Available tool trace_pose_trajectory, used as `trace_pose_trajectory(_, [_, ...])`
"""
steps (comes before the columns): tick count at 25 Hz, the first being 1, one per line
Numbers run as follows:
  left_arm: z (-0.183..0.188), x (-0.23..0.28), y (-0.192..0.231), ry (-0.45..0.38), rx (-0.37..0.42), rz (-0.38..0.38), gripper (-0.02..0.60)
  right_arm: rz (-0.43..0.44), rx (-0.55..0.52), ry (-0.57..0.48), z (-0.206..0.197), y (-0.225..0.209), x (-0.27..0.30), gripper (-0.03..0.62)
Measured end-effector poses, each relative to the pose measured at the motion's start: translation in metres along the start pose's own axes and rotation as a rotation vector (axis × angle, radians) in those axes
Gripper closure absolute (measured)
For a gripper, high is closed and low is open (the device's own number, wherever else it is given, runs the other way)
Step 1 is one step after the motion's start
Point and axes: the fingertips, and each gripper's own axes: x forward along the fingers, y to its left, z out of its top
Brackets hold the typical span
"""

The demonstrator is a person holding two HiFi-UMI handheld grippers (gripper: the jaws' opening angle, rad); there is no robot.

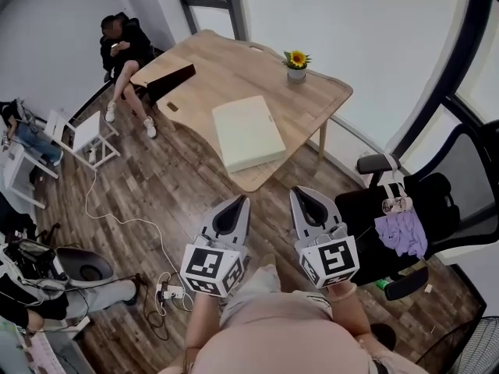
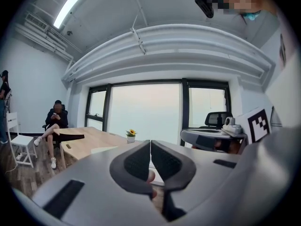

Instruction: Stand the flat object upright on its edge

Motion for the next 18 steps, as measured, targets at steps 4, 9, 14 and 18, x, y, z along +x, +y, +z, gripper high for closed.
trace_pose_trajectory(4, [0.004,0.014,0.021,0.002,-0.002,-0.008,0.571,-0.009,-0.003,0.002,0.001,-0.004,0.028,0.594])
trace_pose_trajectory(9, [0.008,0.027,0.050,0.001,-0.004,-0.013,0.571,-0.016,-0.005,0.002,0.004,-0.005,0.061,0.594])
trace_pose_trajectory(14, [0.013,0.039,0.077,-0.005,-0.009,-0.016,0.571,-0.022,-0.020,0.010,0.006,-0.006,0.092,0.594])
trace_pose_trajectory(18, [0.013,0.047,0.098,-0.002,-0.017,-0.022,0.571,-0.024,-0.028,0.023,0.005,-0.005,0.112,0.594])
